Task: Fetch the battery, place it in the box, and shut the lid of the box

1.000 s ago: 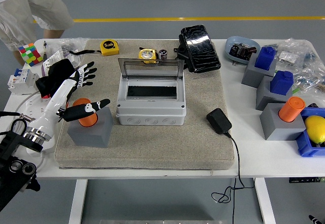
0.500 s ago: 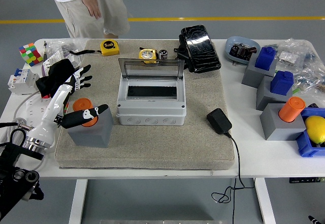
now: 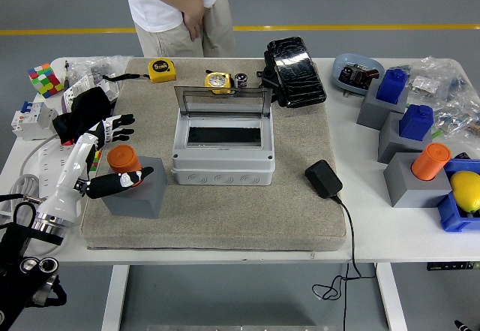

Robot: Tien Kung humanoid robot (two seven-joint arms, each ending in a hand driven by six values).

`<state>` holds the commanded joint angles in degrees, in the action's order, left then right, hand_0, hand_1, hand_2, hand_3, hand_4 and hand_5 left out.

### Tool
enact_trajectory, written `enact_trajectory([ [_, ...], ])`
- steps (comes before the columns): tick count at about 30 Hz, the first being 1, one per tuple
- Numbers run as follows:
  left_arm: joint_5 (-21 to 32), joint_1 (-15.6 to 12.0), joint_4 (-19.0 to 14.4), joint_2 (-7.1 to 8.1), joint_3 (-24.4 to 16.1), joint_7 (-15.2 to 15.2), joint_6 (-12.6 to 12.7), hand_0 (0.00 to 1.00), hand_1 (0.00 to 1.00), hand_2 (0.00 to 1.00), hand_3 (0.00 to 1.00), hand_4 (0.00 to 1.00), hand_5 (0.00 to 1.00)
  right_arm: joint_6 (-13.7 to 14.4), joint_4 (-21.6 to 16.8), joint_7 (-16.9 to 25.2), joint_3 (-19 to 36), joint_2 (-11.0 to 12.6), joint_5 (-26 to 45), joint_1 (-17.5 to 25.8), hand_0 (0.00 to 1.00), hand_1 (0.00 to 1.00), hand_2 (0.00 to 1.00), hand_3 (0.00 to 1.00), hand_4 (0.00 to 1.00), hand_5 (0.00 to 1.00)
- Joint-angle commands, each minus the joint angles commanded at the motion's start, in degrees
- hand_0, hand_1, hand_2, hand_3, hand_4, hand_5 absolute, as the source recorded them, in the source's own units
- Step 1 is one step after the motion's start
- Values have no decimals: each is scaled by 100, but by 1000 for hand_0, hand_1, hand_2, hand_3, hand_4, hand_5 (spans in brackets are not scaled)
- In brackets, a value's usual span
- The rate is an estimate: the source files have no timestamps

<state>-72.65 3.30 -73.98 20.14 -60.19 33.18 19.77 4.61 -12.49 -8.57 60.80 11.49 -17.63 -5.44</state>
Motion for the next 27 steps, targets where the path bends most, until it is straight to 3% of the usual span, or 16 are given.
enact_trajectory([
  [2,139,33,34,-24,42,30,-19,557,646,704,719,998,78,-11,16,-18,24,-3,-7,-7,640,671,669,549,988,392],
  [3,215,50,51,-38,58,50,-24,524,594,646,669,998,55,-13,16,-23,31,-2,-9,-10,639,671,669,549,988,391],
  [8,654,118,117,-92,202,173,-94,524,594,646,669,998,55,-18,5,-31,59,-21,-31,-10,639,671,669,549,988,391],
  [9,674,123,113,-94,233,180,-102,543,549,603,642,998,5,-12,1,-28,69,-24,-37,-11,636,671,669,549,988,389],
  [20,1127,284,265,-178,470,177,-194,498,498,576,581,998,2,6,-2,-8,123,-52,-56,-32,637,671,668,549,987,389],
  [21,1131,294,274,-186,475,178,-189,444,460,515,555,998,2,9,-6,-6,128,-53,-56,-33,638,670,668,548,986,388],
  [26,1047,362,366,-198,530,110,-201,444,460,515,555,998,2,21,-20,-18,152,-49,-77,-30,638,670,668,548,986,388],
  [27,1047,372,378,-196,540,105,-205,277,355,487,547,998,2,22,-23,-20,155,-48,-81,-28,637,670,667,548,985,388],
])
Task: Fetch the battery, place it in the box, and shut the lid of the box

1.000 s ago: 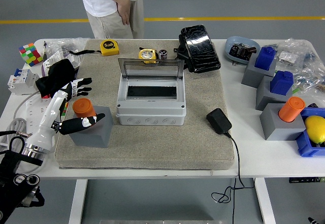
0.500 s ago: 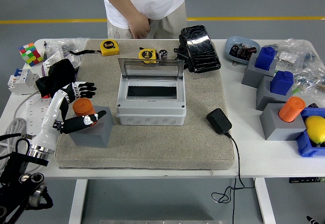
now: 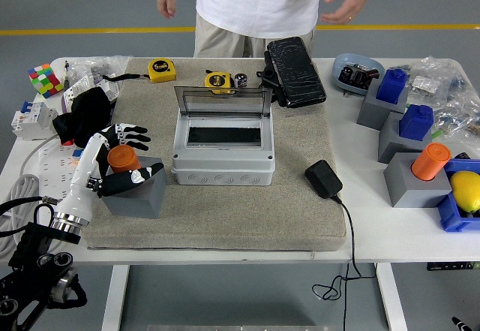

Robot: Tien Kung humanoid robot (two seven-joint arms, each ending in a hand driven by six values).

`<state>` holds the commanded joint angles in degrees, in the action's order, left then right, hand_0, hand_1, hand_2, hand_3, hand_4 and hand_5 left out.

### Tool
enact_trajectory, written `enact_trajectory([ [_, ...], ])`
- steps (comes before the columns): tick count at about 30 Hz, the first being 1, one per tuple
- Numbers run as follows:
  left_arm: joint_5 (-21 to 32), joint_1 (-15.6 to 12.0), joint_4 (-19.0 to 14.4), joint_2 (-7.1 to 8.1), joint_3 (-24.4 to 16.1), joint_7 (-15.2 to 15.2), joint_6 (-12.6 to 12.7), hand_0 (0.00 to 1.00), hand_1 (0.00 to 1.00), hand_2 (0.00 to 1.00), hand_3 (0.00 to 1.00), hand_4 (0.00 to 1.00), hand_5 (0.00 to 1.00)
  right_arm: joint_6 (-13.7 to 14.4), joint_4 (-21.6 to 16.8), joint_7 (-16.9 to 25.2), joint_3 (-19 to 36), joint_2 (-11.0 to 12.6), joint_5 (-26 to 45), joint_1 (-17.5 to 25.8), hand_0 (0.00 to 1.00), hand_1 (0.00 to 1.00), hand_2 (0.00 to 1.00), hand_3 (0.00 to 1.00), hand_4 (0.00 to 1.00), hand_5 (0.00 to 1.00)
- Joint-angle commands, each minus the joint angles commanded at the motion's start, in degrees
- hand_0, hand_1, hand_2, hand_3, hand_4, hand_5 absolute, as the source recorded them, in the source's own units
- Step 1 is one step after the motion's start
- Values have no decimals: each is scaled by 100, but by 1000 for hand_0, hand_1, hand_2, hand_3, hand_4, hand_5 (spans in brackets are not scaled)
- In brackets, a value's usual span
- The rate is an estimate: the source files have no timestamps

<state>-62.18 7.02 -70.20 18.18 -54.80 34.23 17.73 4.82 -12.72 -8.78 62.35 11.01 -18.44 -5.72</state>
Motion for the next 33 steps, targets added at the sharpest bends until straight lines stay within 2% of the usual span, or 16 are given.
enact_trajectory([
  [5,179,91,113,-2,78,37,76,277,355,487,547,998,2,-4,-2,-15,9,-7,-8,12,637,670,667,548,985,388],
  [6,249,108,137,-9,95,60,109,78,159,405,535,998,2,-5,-1,-19,10,-8,-9,14,637,671,668,548,984,389],
  [11,356,156,174,-40,106,150,207,78,159,405,535,998,2,8,-6,-33,9,-11,-22,17,637,671,668,548,984,389],
  [12,352,175,182,-47,112,168,221,58,96,358,518,998,2,13,-8,-34,4,-8,-21,12,637,670,667,547,983,390],
  [17,353,229,219,-63,189,220,263,58,96,358,518,998,2,17,-4,-40,12,-3,-21,14,637,670,667,547,983,390],
  [18,359,237,227,-66,214,251,296,29,23,248,376,985,2,17,0,-43,10,-1,-21,15,637,669,667,547,983,389],
  [33,453,258,175,-64,352,275,390,26,18,221,337,953,2,17,-2,7,-16,-11,-15,14,636,669,667,547,982,389],
])
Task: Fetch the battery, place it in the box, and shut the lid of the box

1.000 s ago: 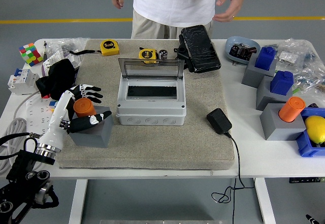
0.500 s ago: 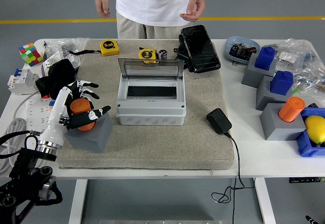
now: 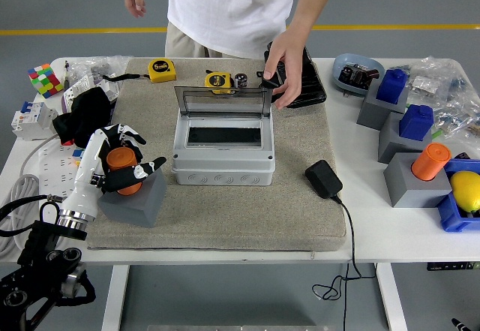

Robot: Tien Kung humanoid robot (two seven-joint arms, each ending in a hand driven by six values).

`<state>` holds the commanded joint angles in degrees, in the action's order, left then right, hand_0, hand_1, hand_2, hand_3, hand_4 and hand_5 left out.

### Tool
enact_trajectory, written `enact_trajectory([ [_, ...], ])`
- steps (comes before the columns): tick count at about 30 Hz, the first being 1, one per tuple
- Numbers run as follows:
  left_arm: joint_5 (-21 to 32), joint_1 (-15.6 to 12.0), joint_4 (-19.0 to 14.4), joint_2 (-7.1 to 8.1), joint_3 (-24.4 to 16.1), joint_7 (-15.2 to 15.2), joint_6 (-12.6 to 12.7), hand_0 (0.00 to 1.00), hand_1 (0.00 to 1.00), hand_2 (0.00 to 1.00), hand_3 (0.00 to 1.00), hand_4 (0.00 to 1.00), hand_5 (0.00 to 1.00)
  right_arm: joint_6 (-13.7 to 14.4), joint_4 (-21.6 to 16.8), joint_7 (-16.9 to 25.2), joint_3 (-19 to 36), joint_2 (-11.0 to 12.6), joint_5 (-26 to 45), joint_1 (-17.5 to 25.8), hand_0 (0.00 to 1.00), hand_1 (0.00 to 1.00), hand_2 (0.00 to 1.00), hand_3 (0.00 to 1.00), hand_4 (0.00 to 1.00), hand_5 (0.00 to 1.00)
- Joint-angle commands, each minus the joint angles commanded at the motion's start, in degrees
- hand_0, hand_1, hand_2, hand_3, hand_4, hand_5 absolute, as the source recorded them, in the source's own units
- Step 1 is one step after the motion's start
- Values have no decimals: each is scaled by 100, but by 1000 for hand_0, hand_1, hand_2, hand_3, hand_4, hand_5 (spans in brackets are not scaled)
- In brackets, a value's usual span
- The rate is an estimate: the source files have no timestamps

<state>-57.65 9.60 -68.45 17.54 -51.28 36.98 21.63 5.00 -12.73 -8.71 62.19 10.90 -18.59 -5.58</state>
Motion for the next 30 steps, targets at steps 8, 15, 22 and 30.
enact_trajectory([
  [8,-302,108,-367,80,-49,0,6,27,17,220,333,948,2,21,8,11,-8,16,7,-3,634,669,667,547,981,388],
  [15,-803,445,-831,235,56,0,15,27,15,219,329,946,2,47,3,49,-117,13,67,-5,634,669,667,546,981,386],
  [22,-1979,1336,-1004,458,796,-455,293,27,17,213,322,941,2,77,16,73,-166,5,109,-10,634,667,666,546,980,385],
  [30,-3752,2435,-710,404,1785,-1713,235,27,15,212,327,938,2,110,18,79,-225,-3,149,-34,634,667,666,546,980,386],
])
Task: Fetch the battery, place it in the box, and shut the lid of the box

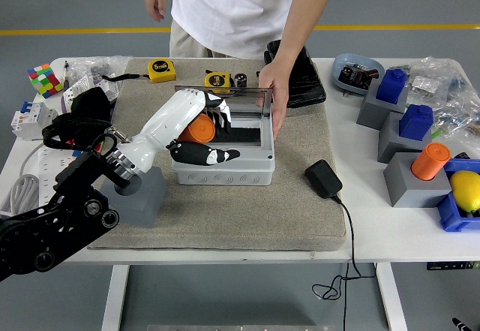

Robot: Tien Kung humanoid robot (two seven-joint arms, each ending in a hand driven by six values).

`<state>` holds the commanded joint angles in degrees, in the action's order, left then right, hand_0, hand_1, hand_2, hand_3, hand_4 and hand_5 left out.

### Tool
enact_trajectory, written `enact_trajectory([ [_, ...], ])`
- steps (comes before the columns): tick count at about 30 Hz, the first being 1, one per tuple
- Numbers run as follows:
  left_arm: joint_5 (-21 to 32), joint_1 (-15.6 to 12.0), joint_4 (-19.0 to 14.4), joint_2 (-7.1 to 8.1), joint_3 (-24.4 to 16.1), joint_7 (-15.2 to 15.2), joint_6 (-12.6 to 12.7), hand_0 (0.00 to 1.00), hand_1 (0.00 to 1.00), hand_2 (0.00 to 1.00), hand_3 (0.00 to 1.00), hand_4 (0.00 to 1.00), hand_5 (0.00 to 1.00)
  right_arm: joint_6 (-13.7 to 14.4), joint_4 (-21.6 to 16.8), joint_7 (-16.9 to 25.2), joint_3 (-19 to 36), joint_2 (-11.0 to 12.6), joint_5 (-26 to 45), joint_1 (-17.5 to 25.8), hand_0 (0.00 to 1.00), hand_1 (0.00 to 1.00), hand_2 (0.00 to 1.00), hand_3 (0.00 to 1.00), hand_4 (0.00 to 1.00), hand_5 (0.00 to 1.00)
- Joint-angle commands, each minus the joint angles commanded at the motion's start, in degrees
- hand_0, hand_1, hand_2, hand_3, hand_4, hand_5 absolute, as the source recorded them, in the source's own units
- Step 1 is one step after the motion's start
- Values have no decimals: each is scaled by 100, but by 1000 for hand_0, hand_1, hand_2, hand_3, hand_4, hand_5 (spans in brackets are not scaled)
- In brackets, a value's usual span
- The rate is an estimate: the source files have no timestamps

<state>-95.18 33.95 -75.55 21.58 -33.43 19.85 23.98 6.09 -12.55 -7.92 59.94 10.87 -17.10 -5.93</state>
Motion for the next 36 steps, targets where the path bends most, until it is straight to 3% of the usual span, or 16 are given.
enact_trajectory([
  [6,-926,480,404,-326,305,-697,-78,31,21,232,380,950,2,-16,30,-11,-69,-16,47,9,634,667,666,546,979,388],
  [13,-1093,873,957,-691,613,-1192,-151,32,28,269,412,957,2,-15,34,5,-139,-38,97,14,635,667,667,546,979,387],
  [14,-1072,915,1044,-745,659,-1217,-155,32,28,269,412,957,2,-11,33,5,-157,-35,101,13,635,667,667,546,979,387],
  [15,-1080,943,1127,-803,692,-1239,-147,32,31,341,530,962,2,-10,33,3,-176,-31,100,9,635,667,666,546,979,386],
  [20,-1147,1077,1531,-1078,845,-1319,-72,32,31,341,530,962,2,-29,38,-17,-224,-24,103,-9,635,667,666,546,979,386],
  [22,-1143,1121,1674,-1156,897,-1347,-57,32,35,393,550,957,2,-32,38,-19,-239,-27,116,-8,635,668,666,545,979,385],
  [32,-1231,1225,2028,-1337,1015,-1508,-2,32,40,421,559,955,2,-37,46,-22,-294,-34,151,16,635,668,666,545,979,384],
  [33,-1242,1230,2042,-1348,1015,-1513,-5,39,110,472,566,960,2,-37,45,-21,-297,-35,151,16,635,668,666,546,978,383],
  [36,-1302,1234,2061,-1357,1025,-1487,28,39,110,472,566,960,2,-30,37,-12,-303,-35,152,15,635,668,666,546,978,383],
])
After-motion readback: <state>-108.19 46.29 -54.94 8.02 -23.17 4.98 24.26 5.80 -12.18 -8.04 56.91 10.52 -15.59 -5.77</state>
